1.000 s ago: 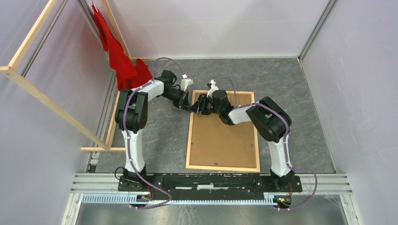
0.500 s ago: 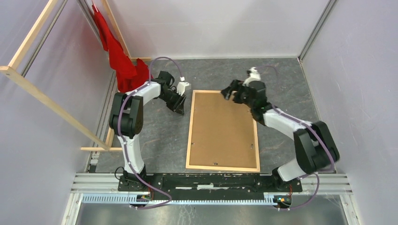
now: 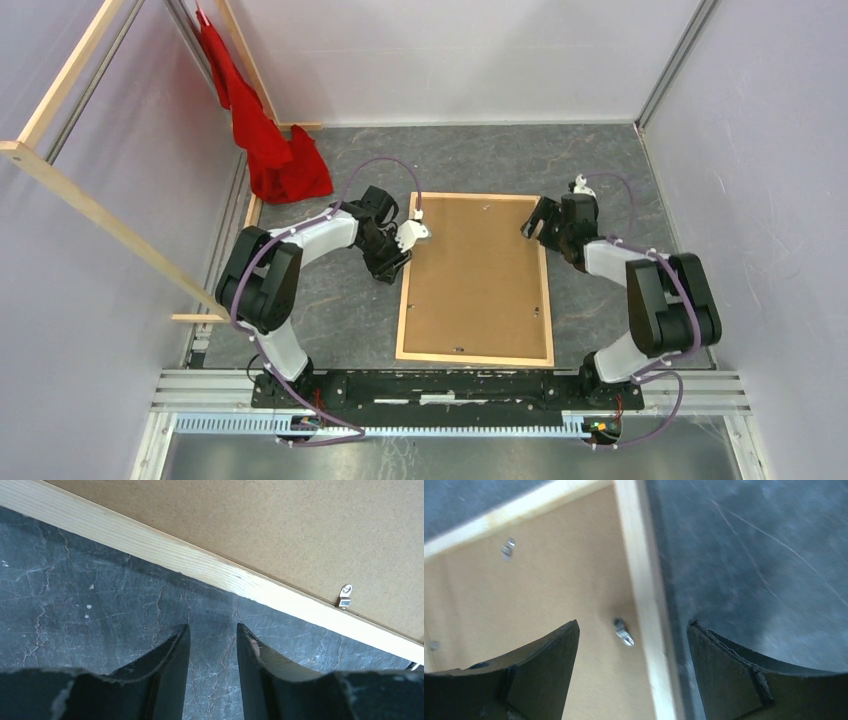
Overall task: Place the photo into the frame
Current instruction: Adjust the photo frame at the center of the board.
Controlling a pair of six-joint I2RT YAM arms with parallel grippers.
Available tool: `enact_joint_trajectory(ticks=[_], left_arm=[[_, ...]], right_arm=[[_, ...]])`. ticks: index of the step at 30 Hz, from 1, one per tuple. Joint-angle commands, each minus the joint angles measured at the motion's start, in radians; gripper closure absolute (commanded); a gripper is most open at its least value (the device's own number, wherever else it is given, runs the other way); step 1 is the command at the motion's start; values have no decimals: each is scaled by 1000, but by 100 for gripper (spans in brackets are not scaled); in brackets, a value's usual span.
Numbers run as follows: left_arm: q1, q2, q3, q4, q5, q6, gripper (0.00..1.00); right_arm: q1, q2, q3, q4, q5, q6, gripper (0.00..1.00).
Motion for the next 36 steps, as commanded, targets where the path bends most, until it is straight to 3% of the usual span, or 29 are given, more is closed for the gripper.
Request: enact_joint_trajectory(ticks=[1,7,13,16,18,22,27,30,32,36], left_arm=[[-30,-18,-55,21,-26,32,54],[-94,30,-51,79,-13,-55,55],[-179,64,-20,77,14,-89,54],[-213,58,-13,16,33,-64,47],[-219,39,-9,-42,45,-15,39],[-216,-29,-13,-126,25,71,32],[-160,-108,91,-290,64,179,29],[-80,-113,195,-370,62,243,29],[-8,-79,274,-363,46,245,30],[134,80,471,-249,-48,97,36]], right_arm=[[10,124,110,62,-128,48,15],[155,376,450,-58,-147,25,17],[322,702,986,-245,-225,-4,17],[337,792,1122,-298,-278,-9,16],[333,778,1110,-282,-267,-30,15],[313,685,1051,-286,-170,-105,5],[277,476,927,-279,-13,-174,2],[269,337,837,-303,155,-194,2],[268,258,783,-352,216,-195,2],[267,79,592,-406,206,-165,2]])
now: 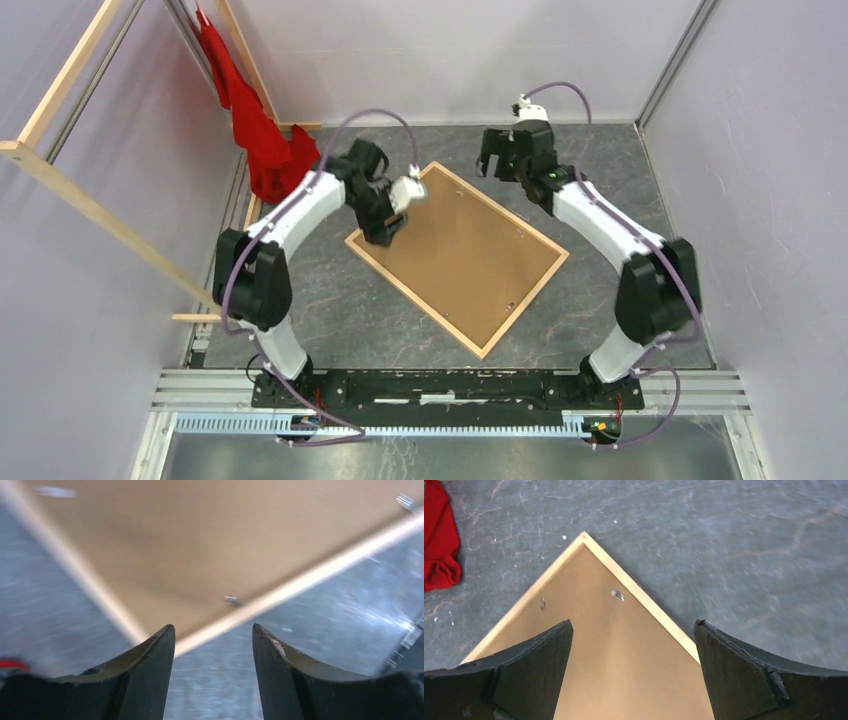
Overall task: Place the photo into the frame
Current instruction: Adjust the photo frame at the center of the board.
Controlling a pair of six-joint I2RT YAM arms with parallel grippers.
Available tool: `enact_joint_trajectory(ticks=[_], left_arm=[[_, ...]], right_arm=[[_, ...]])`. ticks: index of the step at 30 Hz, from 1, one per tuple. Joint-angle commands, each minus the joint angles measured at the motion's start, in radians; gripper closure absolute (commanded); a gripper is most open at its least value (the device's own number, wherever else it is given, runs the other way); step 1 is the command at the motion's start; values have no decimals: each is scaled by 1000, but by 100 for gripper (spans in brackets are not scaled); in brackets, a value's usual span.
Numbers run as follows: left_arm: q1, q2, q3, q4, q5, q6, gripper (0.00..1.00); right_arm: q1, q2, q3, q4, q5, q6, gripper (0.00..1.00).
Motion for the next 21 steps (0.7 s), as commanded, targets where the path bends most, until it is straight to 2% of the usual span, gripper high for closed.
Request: enact_joint_trajectory(ticks=[1,3,6,12,16,21], left_arm=[[147,159,232,96,-66,-95,36],[202,233,310,162,-77,-189,37],[265,320,389,217,-23,-237,37],[273,460,498,234,-29,-289,44],[272,476,453,300,-68,-319,53],[272,441,312,361,-93,-298,54]], right_arm=[[-8,-202,-214,-73,47,9,2],[-15,-308,-350,-56,-1,16,2],[-75,-458,-537,-53,-105,30,2],[-156,-733,-754,-156,-213,32,2],[-178,-841,-843,-209,-266,51,2],[-195,-908,-915,-216,-287,73,2]])
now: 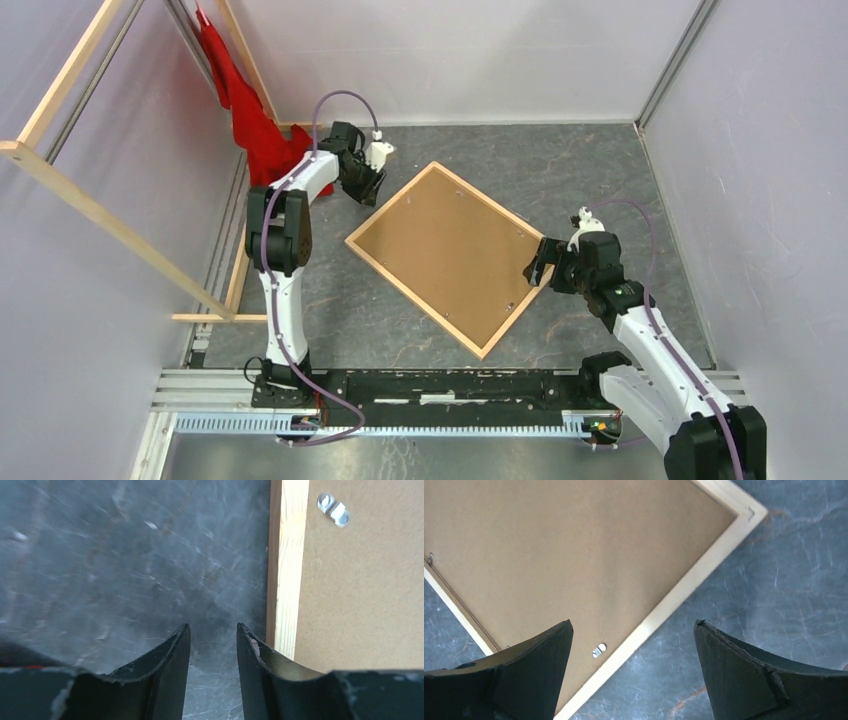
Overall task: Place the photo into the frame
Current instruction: Adjust the photo frame at the center of the board.
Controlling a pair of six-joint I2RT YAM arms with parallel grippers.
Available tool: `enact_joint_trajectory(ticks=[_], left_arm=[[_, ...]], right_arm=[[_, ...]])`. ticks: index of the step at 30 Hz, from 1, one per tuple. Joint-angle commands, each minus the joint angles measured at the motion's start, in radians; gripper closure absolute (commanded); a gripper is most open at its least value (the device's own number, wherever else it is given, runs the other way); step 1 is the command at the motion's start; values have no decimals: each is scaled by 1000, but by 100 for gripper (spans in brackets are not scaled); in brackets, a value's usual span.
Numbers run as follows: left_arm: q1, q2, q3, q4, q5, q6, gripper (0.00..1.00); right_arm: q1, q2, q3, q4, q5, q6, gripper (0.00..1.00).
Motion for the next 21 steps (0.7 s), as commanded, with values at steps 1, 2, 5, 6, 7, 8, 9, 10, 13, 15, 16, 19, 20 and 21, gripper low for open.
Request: enact_joint_trajectory(ticks=[1,2,5,6,7,8,9,10,13,15,16,19,20,21], left_arm=[[-1,-54,-98,64,-4,-21,54],[-2,-65,-124,66,3,-13,55],[-8,-105,-205,81,9,13,55],[-13,-122,-229,82,8,24,56],[-16,-135,-252,82,10,32,56],[-18,-149,-272,83,16,40,56],[-20,-164,-296,83,21,48,56],[-23,-181,-319,81,28,59,57],[-38,-238,-390,59,50,101,57],[-51,-279,-441,34,71,138,57],[-58,-299,-465,18,81,157,58],[-100,-348,-531,-70,96,253,57],[-118,-362,-544,-100,95,267,57],[-137,-376,-561,-122,95,286,57]], right_arm=[[-16,-36,-54,-7,-55,28,2],[-22,-36,-66,-1,-62,33,2],[-47,-27,-123,67,-113,50,2],[-59,-17,-140,97,-135,57,2],[-72,-4,-151,138,-153,62,2],[-86,19,-159,174,-177,67,2],[-104,44,-163,216,-200,72,2],[-120,76,-163,249,-227,79,2],[-157,173,-137,336,-273,88,2],[-169,244,-103,363,-282,87,2],[-173,270,-80,370,-282,84,2],[-182,353,-26,391,-276,75,2],[-184,374,-15,406,-280,77,2],[-186,397,-2,415,-283,81,2]])
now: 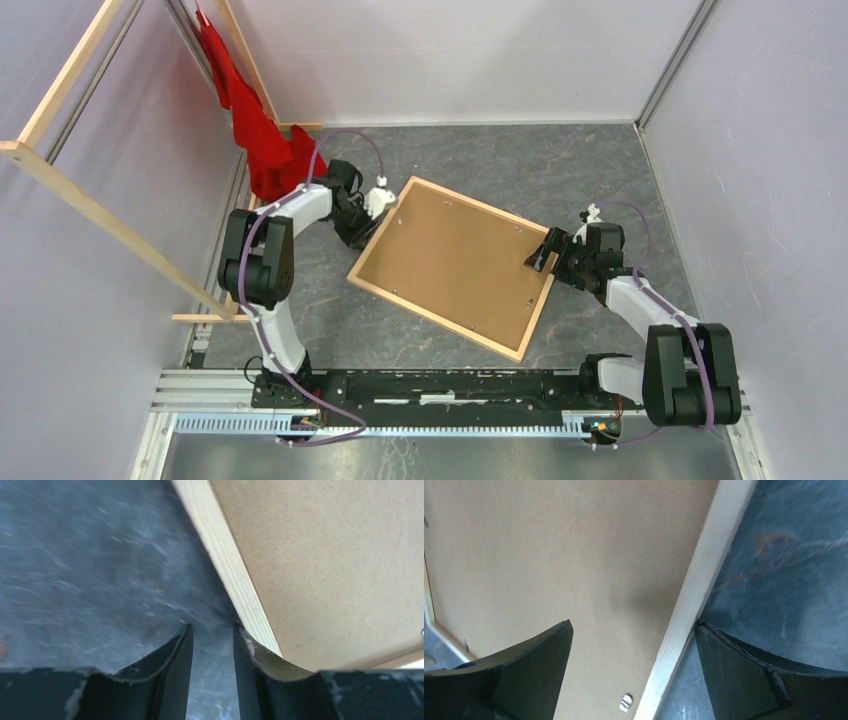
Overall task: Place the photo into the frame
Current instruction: Adjust the photo frame at the center of the board.
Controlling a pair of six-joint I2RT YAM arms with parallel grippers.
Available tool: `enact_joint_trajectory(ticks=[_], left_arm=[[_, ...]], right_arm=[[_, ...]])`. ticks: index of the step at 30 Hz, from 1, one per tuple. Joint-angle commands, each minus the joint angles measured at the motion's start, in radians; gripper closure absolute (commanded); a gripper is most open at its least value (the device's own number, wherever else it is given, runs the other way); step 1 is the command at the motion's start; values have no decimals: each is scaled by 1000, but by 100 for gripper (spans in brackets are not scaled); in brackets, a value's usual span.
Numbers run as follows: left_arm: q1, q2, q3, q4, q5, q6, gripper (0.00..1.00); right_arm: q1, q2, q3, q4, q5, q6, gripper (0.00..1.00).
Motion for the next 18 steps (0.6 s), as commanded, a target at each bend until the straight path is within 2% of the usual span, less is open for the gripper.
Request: enact_joint_trajectory(ticks=[1,5,11,15,18], left_arm=[[-115,-90,-94,-186,101,147,57],[-186,-140,-168,-198,98,163,56],[-193,-186,-188,-282,184,184,51],[-131,-222,-164,-331,224,213,47],[-52,-193,-87,-352,284,168,45]], right_arm=[[3,92,79,126,-71,18,2],[1,161,136,126,-53,12,2],[-10,242,251,80,-8,-24,2],[-9,220,325,-14,116,-65,2],[-8,138,318,5,175,-70,4]])
